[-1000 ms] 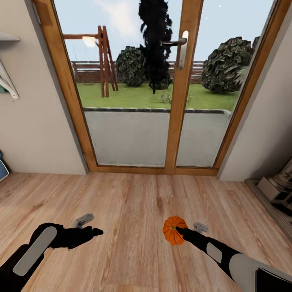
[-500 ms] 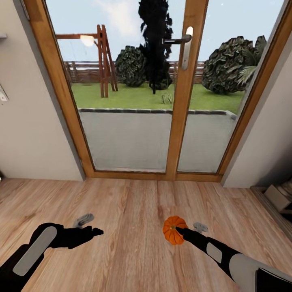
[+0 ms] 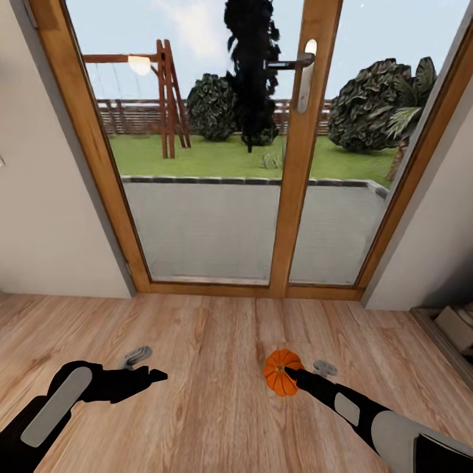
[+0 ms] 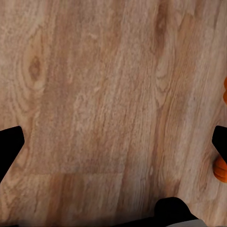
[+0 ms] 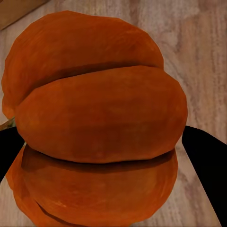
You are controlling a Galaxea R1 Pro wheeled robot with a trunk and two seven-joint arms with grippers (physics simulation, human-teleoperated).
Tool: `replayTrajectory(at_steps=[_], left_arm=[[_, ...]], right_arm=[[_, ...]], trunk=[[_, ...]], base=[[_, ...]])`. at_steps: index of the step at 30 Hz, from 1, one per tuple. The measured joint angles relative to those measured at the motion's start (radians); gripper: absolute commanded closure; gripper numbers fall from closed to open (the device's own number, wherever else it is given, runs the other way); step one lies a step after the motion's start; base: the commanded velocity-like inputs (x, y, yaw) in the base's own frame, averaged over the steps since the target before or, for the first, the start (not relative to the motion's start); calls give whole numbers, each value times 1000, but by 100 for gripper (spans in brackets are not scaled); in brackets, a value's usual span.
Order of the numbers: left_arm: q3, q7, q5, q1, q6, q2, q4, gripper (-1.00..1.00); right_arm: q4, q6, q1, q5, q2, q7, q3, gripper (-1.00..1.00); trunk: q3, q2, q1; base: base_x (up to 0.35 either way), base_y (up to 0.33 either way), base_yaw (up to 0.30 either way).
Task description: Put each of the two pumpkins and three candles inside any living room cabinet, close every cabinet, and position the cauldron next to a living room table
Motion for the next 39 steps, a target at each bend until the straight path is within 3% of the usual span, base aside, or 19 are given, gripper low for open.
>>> replayTrajectory(at_steps=[28, 39], left_arm=[[0, 0, 0, 1, 0, 3, 0, -100], [0, 1, 0, 0, 0, 4, 0, -100]], right_arm=[[0, 0, 0, 0, 0, 0, 0, 100], [0, -1, 0, -1, 1, 0, 1, 100]], trunk=[[0, 0, 0], [0, 0, 0]], base=[[4, 27, -1], [146, 111, -241]])
